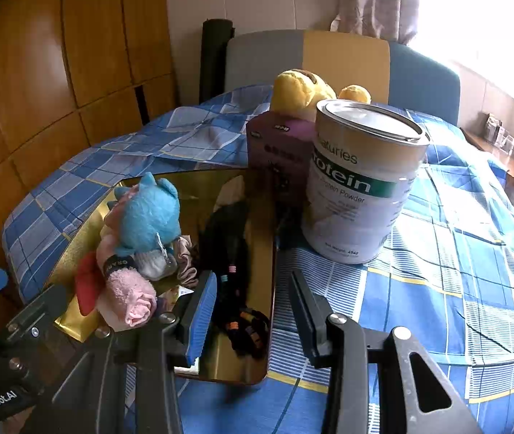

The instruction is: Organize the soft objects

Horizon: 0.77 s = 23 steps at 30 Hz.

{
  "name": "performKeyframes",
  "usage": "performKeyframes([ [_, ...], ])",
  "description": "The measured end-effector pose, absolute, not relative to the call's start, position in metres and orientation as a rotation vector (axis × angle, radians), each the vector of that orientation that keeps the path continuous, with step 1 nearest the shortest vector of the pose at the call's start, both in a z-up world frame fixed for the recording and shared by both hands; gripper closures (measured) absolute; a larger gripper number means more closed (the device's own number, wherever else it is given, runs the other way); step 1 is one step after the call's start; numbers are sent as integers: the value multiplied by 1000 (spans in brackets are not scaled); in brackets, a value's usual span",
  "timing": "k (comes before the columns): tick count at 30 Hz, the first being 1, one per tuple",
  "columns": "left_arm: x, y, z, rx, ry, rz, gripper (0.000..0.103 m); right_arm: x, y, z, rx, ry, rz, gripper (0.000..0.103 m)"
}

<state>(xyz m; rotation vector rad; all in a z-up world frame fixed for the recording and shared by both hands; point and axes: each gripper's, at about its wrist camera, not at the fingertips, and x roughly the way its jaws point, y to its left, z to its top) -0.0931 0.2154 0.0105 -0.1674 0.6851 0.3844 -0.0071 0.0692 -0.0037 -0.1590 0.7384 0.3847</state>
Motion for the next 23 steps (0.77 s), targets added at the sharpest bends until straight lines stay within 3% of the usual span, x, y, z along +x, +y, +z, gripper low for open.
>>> performKeyframes([
  [23, -92, 223, 10, -210, 691, 392, 0, 0, 45, -4, -102, 743, 332, 62],
])
